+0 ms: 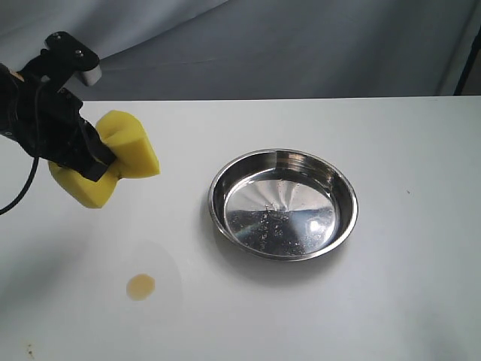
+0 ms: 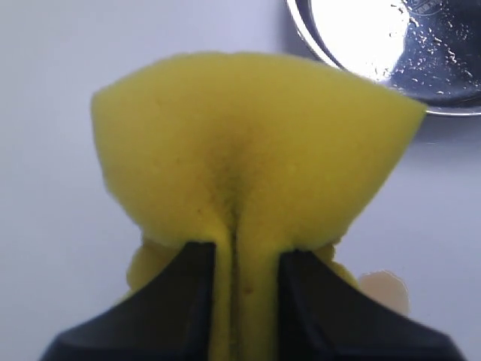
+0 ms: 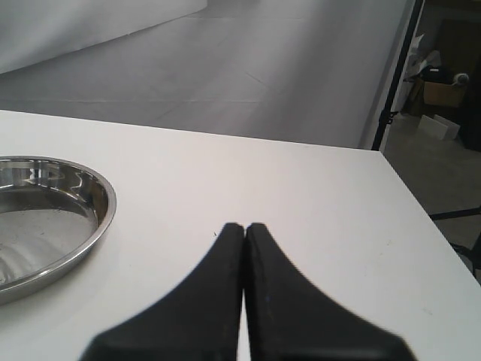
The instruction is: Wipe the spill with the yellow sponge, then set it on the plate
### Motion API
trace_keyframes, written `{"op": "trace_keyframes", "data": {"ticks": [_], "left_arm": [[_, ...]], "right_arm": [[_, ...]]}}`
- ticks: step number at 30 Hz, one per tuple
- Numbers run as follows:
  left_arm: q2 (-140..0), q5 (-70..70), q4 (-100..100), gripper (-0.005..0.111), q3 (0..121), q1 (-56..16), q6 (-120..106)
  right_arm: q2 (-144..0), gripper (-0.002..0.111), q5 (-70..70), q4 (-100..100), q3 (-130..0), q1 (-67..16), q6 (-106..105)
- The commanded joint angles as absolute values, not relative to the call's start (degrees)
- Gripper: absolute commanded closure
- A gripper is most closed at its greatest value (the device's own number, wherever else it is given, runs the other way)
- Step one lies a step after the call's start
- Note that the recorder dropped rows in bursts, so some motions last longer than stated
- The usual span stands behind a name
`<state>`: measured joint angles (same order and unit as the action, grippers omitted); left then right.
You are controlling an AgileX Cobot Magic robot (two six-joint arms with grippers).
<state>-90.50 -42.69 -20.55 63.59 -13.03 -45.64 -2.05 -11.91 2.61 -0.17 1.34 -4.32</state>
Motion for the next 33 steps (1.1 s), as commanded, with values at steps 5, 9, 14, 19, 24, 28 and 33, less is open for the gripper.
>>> {"op": "trace_keyframes", "data": {"ticks": [5,9,14,19,24,28,33], "left_arm": [[-90.1,-42.26,-22.16,0.107,63.49,-13.31,-45.12],[-90.1,-41.21,-22.16,0.107,62.09,-13.31,-46.08],[-90.1,-38.74,-22.16,0.107,59.03,-13.31,-50.02],[-90.1,-37.98,-21.78,0.107,58.02,-13.31,-50.14],[-90.1,-41.46,-20.03,0.107,58.02,-13.31,-53.58],[-90.1,-41.46,-19.5,0.107,58.02,-13.31,-53.82],[-90.1,-40.93,-18.61,0.107,58.02,-13.31,-53.76]], "right_arm": [[-2.19,0.108,-11.47,2.19,0.0,1.19,-4.18],[-2.19,0.108,-11.47,2.19,0.0,1.19,-4.18],[-2.19,0.108,-11.47,2.19,0.0,1.19,-4.18],[-2.19,0.108,-11.47,2.19,0.0,1.19,-4.18],[-2.19,0.108,-11.47,2.19,0.0,1.19,-4.18],[-2.19,0.108,-11.47,2.19,0.0,1.19,-4.18],[-2.19,0.108,-11.47,2.19,0.0,1.19,-4.18]]}}
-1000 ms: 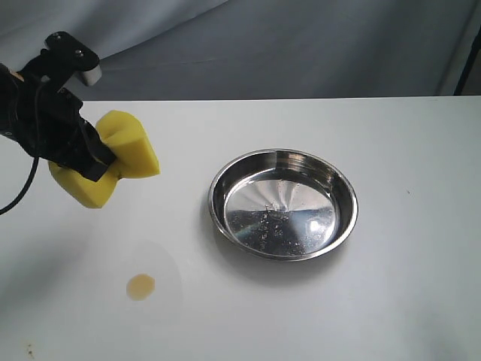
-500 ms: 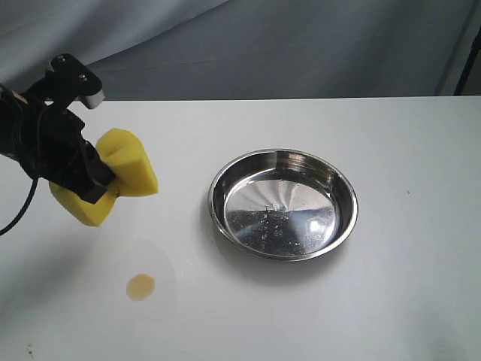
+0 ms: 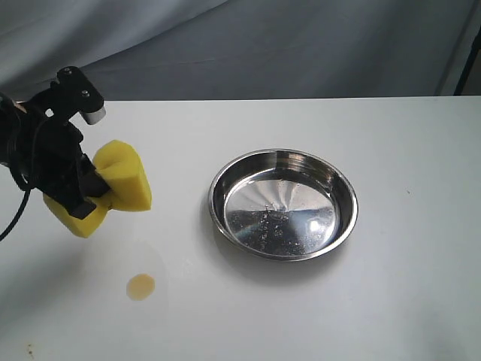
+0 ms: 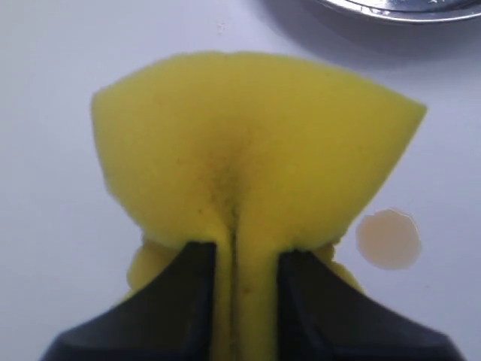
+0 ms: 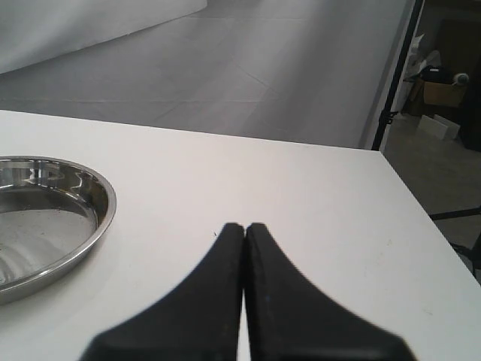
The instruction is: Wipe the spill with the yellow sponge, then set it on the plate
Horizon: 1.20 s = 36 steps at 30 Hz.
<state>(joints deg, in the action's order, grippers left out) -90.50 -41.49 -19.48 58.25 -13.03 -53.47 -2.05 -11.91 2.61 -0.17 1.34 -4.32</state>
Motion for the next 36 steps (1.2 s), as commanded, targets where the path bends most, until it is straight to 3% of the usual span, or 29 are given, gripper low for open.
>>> {"op": "trace_keyframes", "data": {"ticks": [1,30,36], "left_arm": [[-90.1,-40.93,-18.44,0.107,58.02,-13.31,-54.25],[-107.34,-44.0,-18.97,0.107,56.89,-13.31,-54.02],[-107.62,-46.67,-17.67,0.107,56.89,-16.15,-54.51]], "right_arm": [[-2.19,0.108,-11.47,2.19,0.0,1.19,-4.18],[-2.19,0.108,-11.47,2.19,0.0,1.19,-4.18],[-2.19,0.108,-11.47,2.19,0.0,1.19,-4.18]]}}
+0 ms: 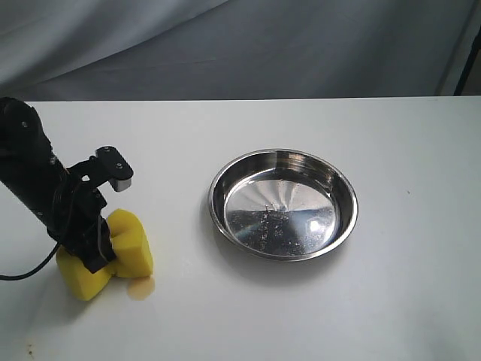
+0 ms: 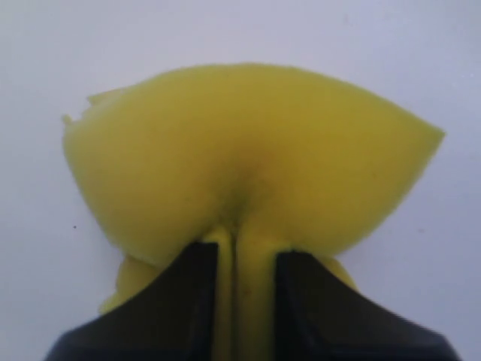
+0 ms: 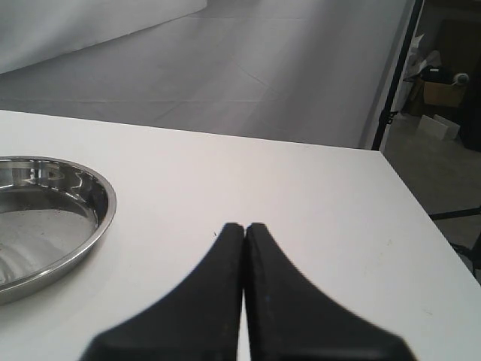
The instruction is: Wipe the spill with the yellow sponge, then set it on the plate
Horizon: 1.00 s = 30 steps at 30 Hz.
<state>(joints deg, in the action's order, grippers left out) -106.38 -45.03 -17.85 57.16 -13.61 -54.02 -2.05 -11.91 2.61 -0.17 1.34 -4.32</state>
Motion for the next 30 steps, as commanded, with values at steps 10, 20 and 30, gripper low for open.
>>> {"op": "trace_keyframes", "data": {"ticks": [10,20,30], "left_arm": [[-107.62,-46.54,-17.42,0.107,56.75,-25.35,-54.51],[-107.62,-44.4,-17.42,0.107,54.72,-34.06,-54.78],[-108.46,-42.77,-7.13,0.107,54.11,-34.14,-51.03]], "right_arm": [[-2.19,0.108,-11.47,2.19,0.0,1.19,-4.18],[-2.19,0.108,-11.47,2.19,0.0,1.19,-4.18],[-2.19,0.108,-11.47,2.19,0.0,1.19,-4.18]]}}
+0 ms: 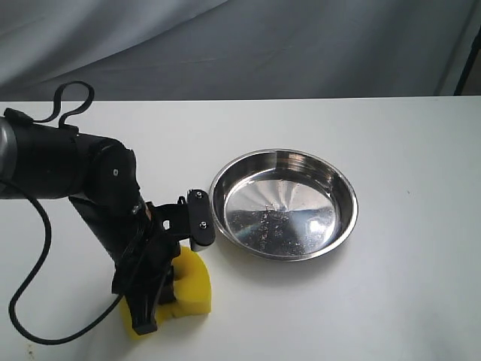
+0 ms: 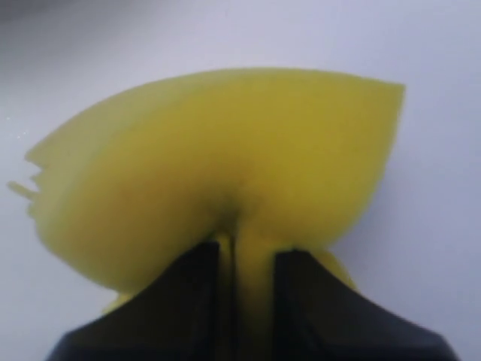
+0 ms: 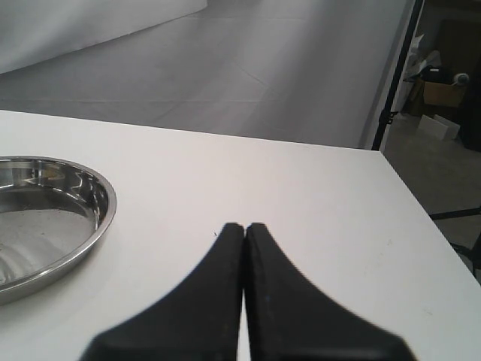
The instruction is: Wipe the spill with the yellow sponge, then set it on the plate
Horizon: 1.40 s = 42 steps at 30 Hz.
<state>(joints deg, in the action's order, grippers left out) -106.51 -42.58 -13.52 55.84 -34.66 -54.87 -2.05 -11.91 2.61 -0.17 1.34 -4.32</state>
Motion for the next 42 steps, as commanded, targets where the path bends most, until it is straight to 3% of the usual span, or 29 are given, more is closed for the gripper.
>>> {"op": "trace_keyframes", "data": {"ticks": [1,12,22,27,39,42], "left_arm": [[-108.83,-42.15,-5.12,0.107,53.63,-33.6,-49.37],[-110.93,-41.75,17.12,0.107,51.99,-23.14,-31.62],[-110.93,-41.95,16.81,0.107,51.99,-16.91,-28.69],[-110.93,-43.26,8.2,0.107,51.99,-20.35,-34.6],[-110.93,-43.46,-3.95,0.107,53.25,-40.51,-42.51],[-109.57,-43.58,-8.13,0.107,55.18,-41.21,-42.05]], "right_arm": [[-2.19,0.108,-11.47,2.19,0.0,1.19,-4.18],[-2.19,0.108,-11.47,2.19,0.0,1.19,-4.18],[-2.19,0.108,-11.47,2.19,0.0,1.19,-4.18],[-2.19,0.108,-11.47,2.19,0.0,1.19,-4.18],[-2.19,0.108,-11.47,2.19,0.0,1.19,-4.18],[-2.19,0.108,-11.47,2.19,0.0,1.19,-4.18]]}}
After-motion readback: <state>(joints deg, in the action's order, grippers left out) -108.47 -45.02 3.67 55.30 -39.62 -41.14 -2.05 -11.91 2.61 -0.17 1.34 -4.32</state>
